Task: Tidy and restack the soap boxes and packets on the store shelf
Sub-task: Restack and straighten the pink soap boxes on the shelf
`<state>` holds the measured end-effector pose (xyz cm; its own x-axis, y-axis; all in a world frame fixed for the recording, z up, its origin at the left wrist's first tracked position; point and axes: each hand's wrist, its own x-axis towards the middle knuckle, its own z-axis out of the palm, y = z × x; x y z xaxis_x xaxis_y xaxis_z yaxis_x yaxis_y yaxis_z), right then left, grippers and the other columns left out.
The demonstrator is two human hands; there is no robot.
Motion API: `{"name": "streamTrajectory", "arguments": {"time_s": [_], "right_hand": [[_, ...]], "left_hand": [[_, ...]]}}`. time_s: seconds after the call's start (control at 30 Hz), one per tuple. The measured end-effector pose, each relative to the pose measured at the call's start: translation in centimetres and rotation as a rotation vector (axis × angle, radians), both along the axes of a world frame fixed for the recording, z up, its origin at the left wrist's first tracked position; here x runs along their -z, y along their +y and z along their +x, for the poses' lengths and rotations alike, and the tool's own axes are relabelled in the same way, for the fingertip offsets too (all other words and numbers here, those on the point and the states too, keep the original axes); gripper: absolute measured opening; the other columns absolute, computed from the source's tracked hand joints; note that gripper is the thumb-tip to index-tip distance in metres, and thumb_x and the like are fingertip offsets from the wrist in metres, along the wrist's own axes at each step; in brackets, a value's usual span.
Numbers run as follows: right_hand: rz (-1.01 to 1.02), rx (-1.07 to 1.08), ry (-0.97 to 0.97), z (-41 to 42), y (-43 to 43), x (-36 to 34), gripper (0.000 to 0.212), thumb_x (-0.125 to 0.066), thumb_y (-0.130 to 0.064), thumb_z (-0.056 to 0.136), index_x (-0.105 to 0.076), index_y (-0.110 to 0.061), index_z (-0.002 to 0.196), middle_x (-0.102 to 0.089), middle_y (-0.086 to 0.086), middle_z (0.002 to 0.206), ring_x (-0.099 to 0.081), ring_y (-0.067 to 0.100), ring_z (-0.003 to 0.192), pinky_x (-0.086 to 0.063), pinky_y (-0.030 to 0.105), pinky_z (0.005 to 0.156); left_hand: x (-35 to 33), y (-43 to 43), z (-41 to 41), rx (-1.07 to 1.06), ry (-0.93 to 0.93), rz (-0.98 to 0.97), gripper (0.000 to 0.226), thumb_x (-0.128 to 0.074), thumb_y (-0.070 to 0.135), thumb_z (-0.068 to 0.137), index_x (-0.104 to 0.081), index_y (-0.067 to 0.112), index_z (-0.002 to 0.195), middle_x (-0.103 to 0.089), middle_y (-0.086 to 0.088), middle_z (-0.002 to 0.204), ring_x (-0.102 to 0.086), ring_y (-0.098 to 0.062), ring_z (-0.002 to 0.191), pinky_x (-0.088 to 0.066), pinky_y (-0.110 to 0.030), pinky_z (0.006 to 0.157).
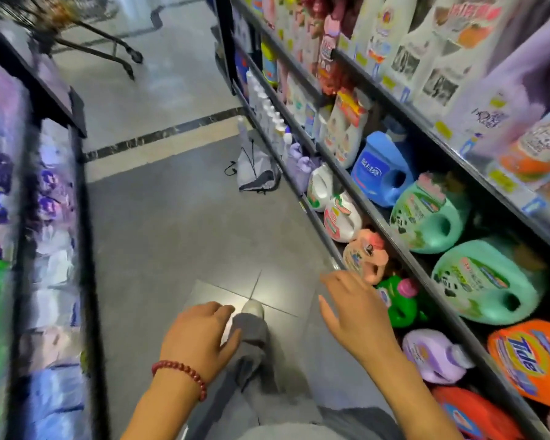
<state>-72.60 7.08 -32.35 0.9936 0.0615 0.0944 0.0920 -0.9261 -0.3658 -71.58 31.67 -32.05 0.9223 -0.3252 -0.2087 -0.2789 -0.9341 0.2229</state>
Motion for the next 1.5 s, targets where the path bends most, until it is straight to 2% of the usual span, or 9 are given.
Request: {"name": "streamTrajectory", "arguments": {"time_s": [0.2, 0.43, 0.6, 0.7, 0.77, 0.83, 1.1, 1.27, 1.5], "right_hand": [[0.017, 0.175, 0.027, 10.0, 1.5, 0.2, 0.027, -0.064, -0.018, 0.084, -0.064, -0.01, 0.109, -0.063, 0.006, 0.105, -0.057, 0.027, 0.098, -0.047, 0.036, 0.082], [0.048, 0.457, -0.044, 15.1, -0.9, 1.2, 0.032, -0.083, 0.001, 0.059, -0.069, 0.0, 0.088, -0.067, 0.014, 0.087, -0.065, 0.035, 0.077, -0.056, 0.043, 0.064], [-0.041, 0.578, -0.039, 18.5, -4.5, 2.0, 0.046, -0.092, -0.008, 0.041, -0.072, -0.007, 0.082, -0.068, 0.007, 0.08, -0.067, 0.026, 0.068, -0.053, 0.025, 0.056], [-0.054, 0.676, -0.109, 21.9, -7.4, 0.3, 0.041, -0.089, -0.019, 0.044, -0.074, -0.014, 0.082, -0.069, 0.0, 0.086, -0.062, 0.018, 0.077, -0.048, 0.021, 0.055], [-0.062, 0.723, -0.222, 24.4, -9.7, -2.0, 0.024, -0.078, -0.022, 0.06, -0.073, -0.013, 0.082, -0.069, 0.001, 0.086, -0.063, 0.018, 0.079, -0.048, 0.024, 0.063], [-0.044, 0.745, -0.33, 27.0, -12.2, -5.5, 0.024, -0.074, -0.016, 0.066, -0.073, -0.007, 0.088, -0.069, 0.006, 0.089, -0.066, 0.023, 0.083, -0.048, 0.027, 0.073], [-0.273, 0.641, -0.785, 36.3, -18.3, -25.4, 0.028, -0.057, -0.02, 0.086, -0.065, -0.004, 0.107, -0.064, 0.009, 0.106, -0.059, 0.027, 0.098, -0.042, 0.028, 0.086], [-0.357, 0.697, -0.856, 41.7, -19.9, -33.2, 0.033, -0.057, -0.024, 0.088, -0.061, -0.005, 0.114, -0.061, 0.008, 0.114, -0.055, 0.023, 0.107, -0.04, 0.025, 0.091], [-0.418, 0.858, -0.635, 46.9, -21.5, -35.7, 0.056, -0.055, -0.05, 0.084, -0.049, -0.018, 0.129, -0.049, 0.0, 0.13, -0.039, 0.013, 0.121, -0.035, 0.028, 0.096]], "left_hand": [[-0.5, 0.7, 14.9, 0.131, -0.04, 0.0, 0.045, -0.043, 0.048, 0.093, -0.05, 0.027, 0.132, -0.058, 0.008, 0.121, -0.055, -0.017, 0.11, -0.047, -0.027, 0.086], [-2.9, -5.8, 29.4, 0.452, -0.129, -0.004, 0.046, -0.041, 0.046, 0.094, -0.048, 0.024, 0.134, -0.058, 0.003, 0.125, -0.054, -0.021, 0.112, -0.043, -0.027, 0.092], [-2.9, -12.4, 36.7, 0.615, -0.144, 0.023, 0.047, -0.038, 0.047, 0.095, -0.046, 0.026, 0.136, -0.055, 0.005, 0.127, -0.052, -0.019, 0.115, -0.042, -0.025, 0.093], [-5.2, -16.9, 40.6, 0.699, -0.185, -0.056, 0.042, -0.054, 0.044, 0.089, -0.058, 0.023, 0.126, -0.063, 0.003, 0.115, -0.059, -0.021, 0.105, -0.046, -0.024, 0.083], [-8.2, -19.9, 43.3, 0.766, -0.279, -0.159, 0.036, -0.078, 0.035, 0.072, -0.071, 0.018, 0.102, -0.07, 0.002, 0.093, -0.068, -0.02, 0.082, -0.051, -0.021, 0.063], [-11.5, -22.6, 46.0, 0.812, -0.385, -0.318, 0.03, -0.082, 0.029, 0.067, -0.074, 0.012, 0.091, -0.072, -0.002, 0.086, -0.07, -0.022, 0.072, -0.053, -0.023, 0.056], [-25.1, -31.1, 56.9, 0.782, -0.797, -0.787, 0.035, -0.055, 0.028, 0.087, -0.066, 0.002, 0.109, -0.066, -0.013, 0.11, -0.062, -0.031, 0.102, -0.046, -0.036, 0.089], [-28.8, -35.5, 61.8, 0.836, -0.783, -0.732, 0.03, -0.06, 0.028, 0.09, -0.064, 0.009, 0.113, -0.065, -0.007, 0.113, -0.059, -0.027, 0.107, -0.042, -0.034, 0.088], [-28.9, -38.4, 64.8, 1.051, -0.649, -0.632, 0.064, -0.017, 0.055, 0.088, -0.068, 0.016, 0.091, -0.067, 0.001, 0.09, -0.059, -0.017, 0.086, -0.049, -0.036, 0.066]]}}
